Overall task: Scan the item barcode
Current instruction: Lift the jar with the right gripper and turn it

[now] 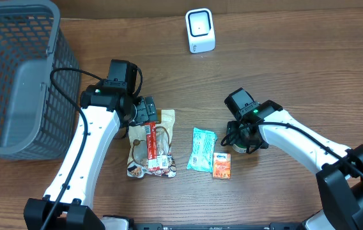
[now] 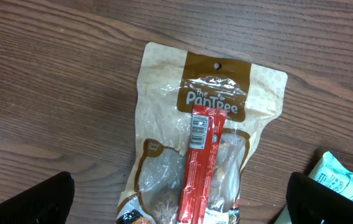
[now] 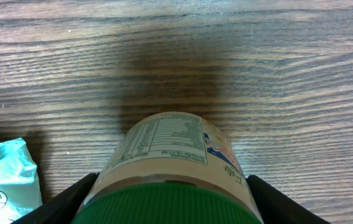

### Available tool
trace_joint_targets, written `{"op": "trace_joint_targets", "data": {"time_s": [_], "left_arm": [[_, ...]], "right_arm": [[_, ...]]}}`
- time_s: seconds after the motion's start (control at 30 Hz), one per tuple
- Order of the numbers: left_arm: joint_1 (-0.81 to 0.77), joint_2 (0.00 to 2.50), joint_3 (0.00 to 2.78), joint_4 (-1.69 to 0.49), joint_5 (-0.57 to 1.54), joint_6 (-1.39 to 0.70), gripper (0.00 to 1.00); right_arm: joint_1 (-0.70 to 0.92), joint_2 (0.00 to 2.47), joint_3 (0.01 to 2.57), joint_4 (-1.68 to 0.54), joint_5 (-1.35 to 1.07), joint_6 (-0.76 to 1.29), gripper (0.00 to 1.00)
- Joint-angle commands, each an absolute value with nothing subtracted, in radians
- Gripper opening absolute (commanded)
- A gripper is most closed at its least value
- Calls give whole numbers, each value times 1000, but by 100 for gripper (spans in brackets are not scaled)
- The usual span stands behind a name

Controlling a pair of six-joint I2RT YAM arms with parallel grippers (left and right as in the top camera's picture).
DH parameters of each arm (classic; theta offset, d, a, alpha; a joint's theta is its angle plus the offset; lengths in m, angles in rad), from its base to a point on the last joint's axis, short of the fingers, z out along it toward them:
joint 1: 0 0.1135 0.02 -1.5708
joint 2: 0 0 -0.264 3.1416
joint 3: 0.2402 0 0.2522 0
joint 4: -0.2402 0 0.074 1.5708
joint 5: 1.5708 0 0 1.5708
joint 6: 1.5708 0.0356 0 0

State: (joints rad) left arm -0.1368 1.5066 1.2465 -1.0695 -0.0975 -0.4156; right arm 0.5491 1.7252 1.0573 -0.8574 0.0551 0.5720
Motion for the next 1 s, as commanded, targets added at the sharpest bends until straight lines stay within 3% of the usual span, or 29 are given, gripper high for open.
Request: {"op": "trace_joint_targets", "data": {"time_s": [0.0,0.43,0.67,0.77,0.97], "left_arm": [[-138,1509,1263,-1069,-93,-426,100],[-138,1509,1263,-1069,-93,-426,100],[-138,1509,1263,-1069,-93,-426,100],[-138,1509,1263,-1069,-93,-426,100],[-138,1509,1263,-1069,-93,-426,100]], "right_arm": [[544,1725,1032,-857,51,568,72],[544,1725,997,-820,51,568,72],[542,1724,1004,-826,51,571,54],[530,1722,1052,-889,47,575,41],[461,1696,1187,-1029,-99,576,26]]}}
